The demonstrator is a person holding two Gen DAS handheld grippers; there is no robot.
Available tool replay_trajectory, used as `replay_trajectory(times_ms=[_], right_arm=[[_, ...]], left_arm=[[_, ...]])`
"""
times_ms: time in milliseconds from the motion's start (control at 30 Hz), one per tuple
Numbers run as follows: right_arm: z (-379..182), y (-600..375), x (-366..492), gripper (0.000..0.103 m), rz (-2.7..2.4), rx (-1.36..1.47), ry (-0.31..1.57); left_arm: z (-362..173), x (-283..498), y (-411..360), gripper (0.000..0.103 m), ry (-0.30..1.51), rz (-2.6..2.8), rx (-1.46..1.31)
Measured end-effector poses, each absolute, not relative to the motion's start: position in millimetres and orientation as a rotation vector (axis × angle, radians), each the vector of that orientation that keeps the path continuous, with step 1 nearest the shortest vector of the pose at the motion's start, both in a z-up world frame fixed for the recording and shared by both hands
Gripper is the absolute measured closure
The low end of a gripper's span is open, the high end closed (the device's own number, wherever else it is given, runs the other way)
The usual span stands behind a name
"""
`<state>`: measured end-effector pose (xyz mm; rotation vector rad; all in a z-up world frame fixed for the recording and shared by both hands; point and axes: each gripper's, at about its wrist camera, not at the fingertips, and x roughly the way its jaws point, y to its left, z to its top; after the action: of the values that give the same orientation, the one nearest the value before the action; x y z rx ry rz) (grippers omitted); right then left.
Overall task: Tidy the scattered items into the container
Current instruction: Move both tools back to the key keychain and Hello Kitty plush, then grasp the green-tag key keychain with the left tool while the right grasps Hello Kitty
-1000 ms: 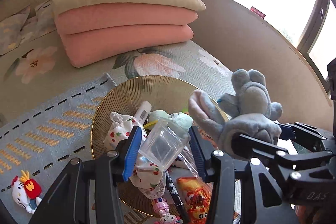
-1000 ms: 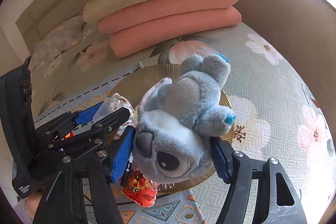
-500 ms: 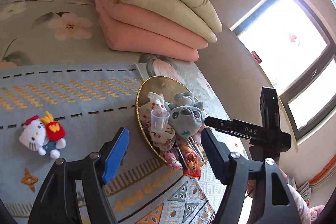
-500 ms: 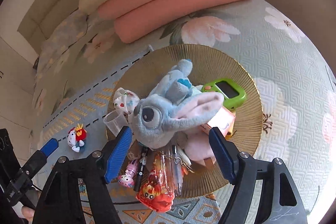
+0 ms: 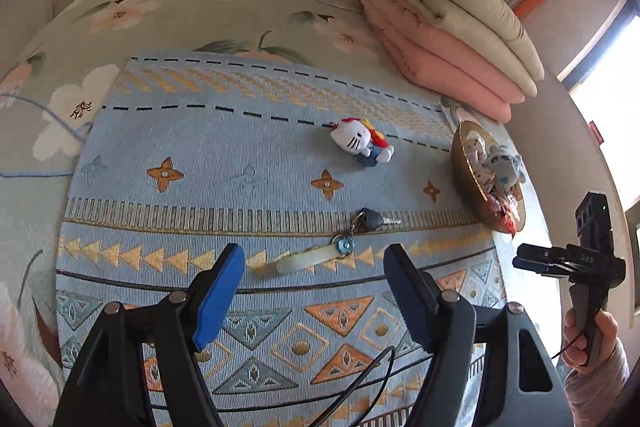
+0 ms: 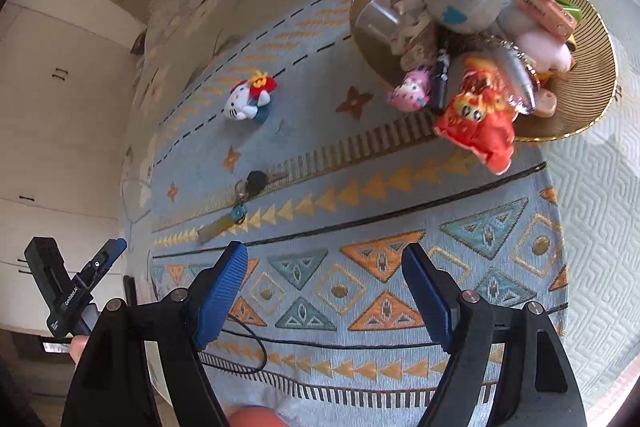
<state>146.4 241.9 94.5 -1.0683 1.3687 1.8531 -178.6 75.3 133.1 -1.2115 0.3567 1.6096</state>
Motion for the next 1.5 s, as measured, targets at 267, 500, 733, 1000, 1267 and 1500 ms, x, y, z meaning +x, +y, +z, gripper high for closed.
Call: replay_trajectory(times_ms=[267,500,733,1000,1267,1500], right_arm=[[86.6,251.6,85.7,0.024,1.917,-1.171,1.228],[78.9,289.1,37.0,0.024,2.006,-1.189,1.119],[65.0,330.1,-30.6,0.024,2.080,-1.238,1.001],[14.4,334.2,-82.6,0.024,2.048,-1.373,0.834],[-3.7,338.7,-84.8,0.037,2.023,-1.292,0.773],[12.4,337.6,-62.1,0.045,2.035,-1.196,0.872]], left_arm=[[79.3,-136.8,126.7,0.033,0.590,1.544,-1.054],[48.3,-118.8,158.2,0.033,0.722,1.404,-0.971],[22.7,-114.2,158.1,0.034,0.752,1.438,-0.935],[11.7,-104.6,165.9,0.033,0.738,1.474,-0.866],[8.7,-110.5,160.6,0.033,0.602,1.548,-0.884],[14.0,-118.0,156.6,0.078,0.591,1.652,-0.900]])
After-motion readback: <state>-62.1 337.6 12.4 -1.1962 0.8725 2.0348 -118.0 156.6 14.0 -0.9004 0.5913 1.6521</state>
